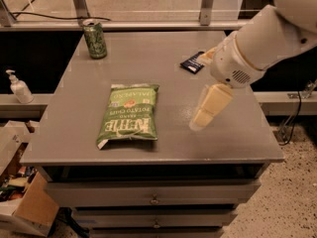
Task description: Move green jalapeno chip bag near green can
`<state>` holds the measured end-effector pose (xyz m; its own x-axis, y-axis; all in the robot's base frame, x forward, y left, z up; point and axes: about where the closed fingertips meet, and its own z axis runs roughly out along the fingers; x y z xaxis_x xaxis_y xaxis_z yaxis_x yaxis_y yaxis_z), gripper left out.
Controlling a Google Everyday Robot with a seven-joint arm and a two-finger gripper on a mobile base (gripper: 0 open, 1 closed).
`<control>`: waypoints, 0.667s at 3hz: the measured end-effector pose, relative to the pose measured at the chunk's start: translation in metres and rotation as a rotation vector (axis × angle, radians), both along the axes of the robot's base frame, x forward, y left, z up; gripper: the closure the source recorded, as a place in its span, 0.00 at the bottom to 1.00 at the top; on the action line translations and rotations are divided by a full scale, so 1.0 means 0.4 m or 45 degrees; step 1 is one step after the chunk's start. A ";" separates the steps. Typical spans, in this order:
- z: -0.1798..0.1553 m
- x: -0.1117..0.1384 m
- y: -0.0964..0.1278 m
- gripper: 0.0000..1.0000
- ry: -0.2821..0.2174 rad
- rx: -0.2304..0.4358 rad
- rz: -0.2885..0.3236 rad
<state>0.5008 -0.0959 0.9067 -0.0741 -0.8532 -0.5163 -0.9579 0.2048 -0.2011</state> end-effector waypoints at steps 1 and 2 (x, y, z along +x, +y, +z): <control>-0.040 0.005 0.088 0.00 0.013 0.061 0.061; -0.076 -0.004 0.174 0.00 0.020 0.099 0.130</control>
Offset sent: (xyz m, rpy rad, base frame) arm -0.0046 0.1122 -0.0510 0.1204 0.0247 0.1682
